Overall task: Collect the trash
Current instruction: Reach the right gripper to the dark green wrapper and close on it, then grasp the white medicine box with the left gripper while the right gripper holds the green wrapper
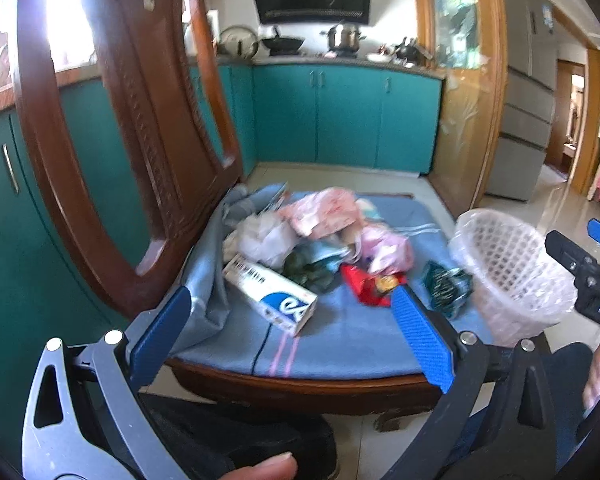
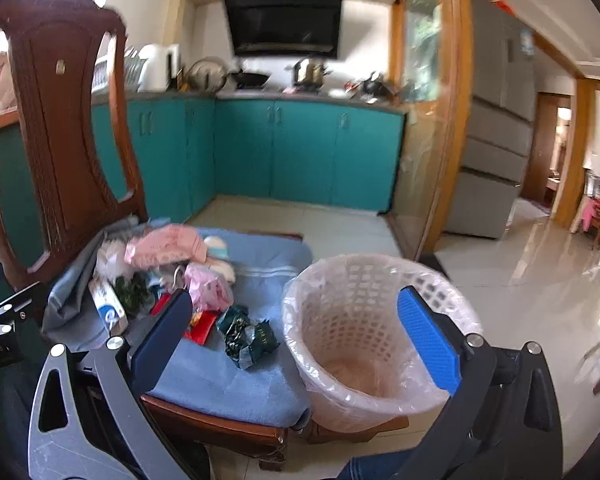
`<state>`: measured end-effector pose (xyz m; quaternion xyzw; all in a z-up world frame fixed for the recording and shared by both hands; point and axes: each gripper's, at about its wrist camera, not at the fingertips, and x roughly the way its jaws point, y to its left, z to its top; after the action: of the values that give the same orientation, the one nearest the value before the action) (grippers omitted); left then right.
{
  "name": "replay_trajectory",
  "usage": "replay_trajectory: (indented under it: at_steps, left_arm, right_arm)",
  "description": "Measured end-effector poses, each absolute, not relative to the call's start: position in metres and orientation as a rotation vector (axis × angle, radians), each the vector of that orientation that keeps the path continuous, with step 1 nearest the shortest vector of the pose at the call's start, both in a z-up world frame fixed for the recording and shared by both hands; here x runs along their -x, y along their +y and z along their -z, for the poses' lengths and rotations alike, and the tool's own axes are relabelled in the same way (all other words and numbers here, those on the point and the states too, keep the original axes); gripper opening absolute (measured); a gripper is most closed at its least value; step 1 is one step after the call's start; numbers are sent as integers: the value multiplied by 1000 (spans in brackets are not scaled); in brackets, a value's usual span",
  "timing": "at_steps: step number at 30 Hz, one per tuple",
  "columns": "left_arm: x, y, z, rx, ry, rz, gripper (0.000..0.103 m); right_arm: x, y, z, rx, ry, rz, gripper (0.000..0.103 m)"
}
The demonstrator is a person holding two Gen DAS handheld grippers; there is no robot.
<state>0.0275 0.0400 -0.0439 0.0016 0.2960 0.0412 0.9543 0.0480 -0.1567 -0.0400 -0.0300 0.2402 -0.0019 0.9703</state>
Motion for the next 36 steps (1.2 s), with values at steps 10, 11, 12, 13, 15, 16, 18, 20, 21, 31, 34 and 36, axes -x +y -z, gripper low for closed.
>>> replay_trajectory:
  at_steps: [10, 11, 12, 13, 15, 16, 18, 20, 21, 31, 34, 36]
  left_arm:
    - [-63, 54, 82, 35, 740, -65, 98]
    - [-66, 54, 86, 35, 754, -65, 98]
    - [-71, 54, 89, 36, 768, -69, 98]
    - [-74, 54, 91, 38, 777, -74, 98]
    - [-81, 58, 96, 53, 800, -97, 98]
    - [-84, 60, 98, 62, 811, -104, 98]
    - [-95, 64, 105, 88, 840, -116, 98]
    - [-106, 66, 111, 104, 867, -133, 98]
    - [-115, 67, 117, 109, 883, -142, 98]
    - [-183, 82, 166, 247, 1047, -180, 98]
    - [-187, 82, 170, 244, 1047, -174, 96]
    - [-188, 82, 172, 254, 1043, -146, 87]
  right_arm:
    - [-136, -121, 109, 216, 821, -357, 56]
    - [-143, -118, 113, 228, 840, -380, 56]
    - [-152, -112, 119, 247, 867, -412, 56]
    - [-163, -103, 126, 284, 900, -433, 56]
    - [-177, -96, 138, 350, 947, -417, 56]
    - [-183, -93, 146, 378, 973, -414, 56]
    - [-190, -94, 157, 388, 996, -422, 56]
    - [-189, -93, 165, 391, 975, -417, 48]
    - [-185, -94, 165, 394, 956, -409, 41]
    - [-184, -108, 148, 250, 929, -511, 38]
    - [-186, -111, 149, 229, 928, -512, 38]
    - [-188, -114, 148, 216, 922, -518, 38]
